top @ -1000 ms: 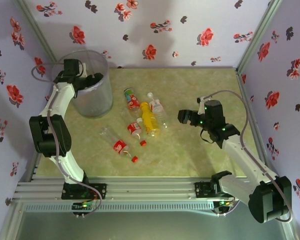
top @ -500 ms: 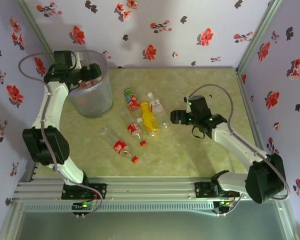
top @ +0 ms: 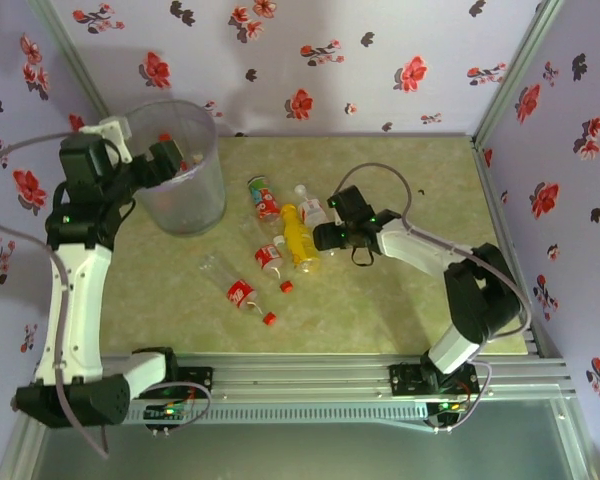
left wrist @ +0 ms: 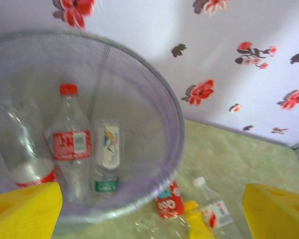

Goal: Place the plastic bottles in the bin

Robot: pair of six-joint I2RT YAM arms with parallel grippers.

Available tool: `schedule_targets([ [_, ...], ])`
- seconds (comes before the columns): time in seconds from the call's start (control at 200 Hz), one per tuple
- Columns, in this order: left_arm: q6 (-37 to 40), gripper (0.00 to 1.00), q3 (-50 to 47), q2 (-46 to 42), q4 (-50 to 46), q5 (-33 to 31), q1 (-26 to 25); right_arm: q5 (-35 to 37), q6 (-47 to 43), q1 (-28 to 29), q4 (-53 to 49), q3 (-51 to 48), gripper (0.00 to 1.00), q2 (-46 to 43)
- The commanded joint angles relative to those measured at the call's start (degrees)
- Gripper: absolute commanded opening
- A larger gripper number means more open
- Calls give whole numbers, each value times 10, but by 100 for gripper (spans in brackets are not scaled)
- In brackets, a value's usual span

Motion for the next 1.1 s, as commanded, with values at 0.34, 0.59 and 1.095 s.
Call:
schedule_targets([
  [0.34,-126,95,-182,-98,67,11,-93,6,-15,5,16,65,84,106],
  [0.59,-130,95,-199,-82,87,10,-112,5,-12,5,25,75,80,148],
  [1.095,-226,96,-236,-30,242,71,-164,33,-18,2,22,35,60,79],
])
